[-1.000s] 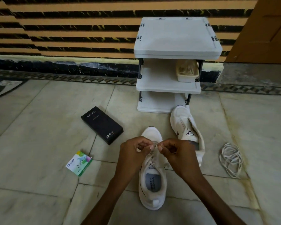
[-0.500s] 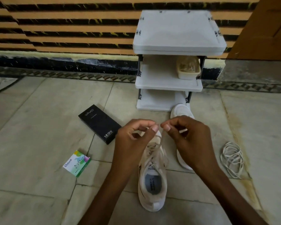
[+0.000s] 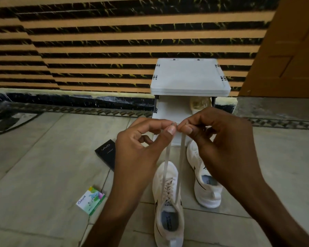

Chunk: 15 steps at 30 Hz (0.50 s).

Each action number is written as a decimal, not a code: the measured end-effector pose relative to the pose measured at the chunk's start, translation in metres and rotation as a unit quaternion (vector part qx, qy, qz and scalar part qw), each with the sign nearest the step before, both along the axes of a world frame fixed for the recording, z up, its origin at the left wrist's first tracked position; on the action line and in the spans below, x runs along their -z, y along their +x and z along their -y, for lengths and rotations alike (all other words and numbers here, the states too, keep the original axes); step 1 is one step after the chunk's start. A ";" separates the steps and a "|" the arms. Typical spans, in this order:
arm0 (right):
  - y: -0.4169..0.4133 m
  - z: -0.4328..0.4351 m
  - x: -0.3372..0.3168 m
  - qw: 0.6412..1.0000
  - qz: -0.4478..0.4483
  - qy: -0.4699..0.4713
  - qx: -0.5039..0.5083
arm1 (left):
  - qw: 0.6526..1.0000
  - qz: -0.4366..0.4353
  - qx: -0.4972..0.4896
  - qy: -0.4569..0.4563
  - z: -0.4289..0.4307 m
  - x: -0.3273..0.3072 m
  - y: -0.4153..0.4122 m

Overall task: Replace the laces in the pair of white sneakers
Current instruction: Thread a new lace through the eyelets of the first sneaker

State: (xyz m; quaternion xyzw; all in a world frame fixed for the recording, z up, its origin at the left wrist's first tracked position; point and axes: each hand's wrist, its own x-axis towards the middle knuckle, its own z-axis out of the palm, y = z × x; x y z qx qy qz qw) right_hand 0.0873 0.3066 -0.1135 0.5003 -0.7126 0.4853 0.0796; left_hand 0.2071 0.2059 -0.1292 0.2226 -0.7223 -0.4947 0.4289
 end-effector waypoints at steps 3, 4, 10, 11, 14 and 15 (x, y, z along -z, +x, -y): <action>0.002 -0.002 -0.003 1.000 -0.007 -0.001 0.012 | 1.000 -0.001 -0.002 -0.007 -0.003 -0.002 0.004; 0.002 -0.003 -0.004 1.000 -0.008 -0.004 0.014 | 1.000 -0.004 -0.003 -0.005 -0.003 -0.002 0.005; 0.005 -0.005 -0.010 1.000 -0.019 -0.010 0.017 | 1.000 -0.016 0.005 0.003 -0.007 -0.008 0.009; 0.005 -0.004 -0.010 1.000 -0.018 -0.011 0.017 | 1.000 -0.018 0.005 0.003 -0.007 -0.008 0.009; 0.004 -0.005 -0.008 1.000 -0.014 -0.006 0.016 | 1.000 -0.016 0.007 0.007 -0.008 -0.009 0.009; 0.004 -0.005 -0.007 1.000 -0.010 -0.001 0.013 | 1.000 -0.011 0.008 0.009 -0.009 -0.008 0.009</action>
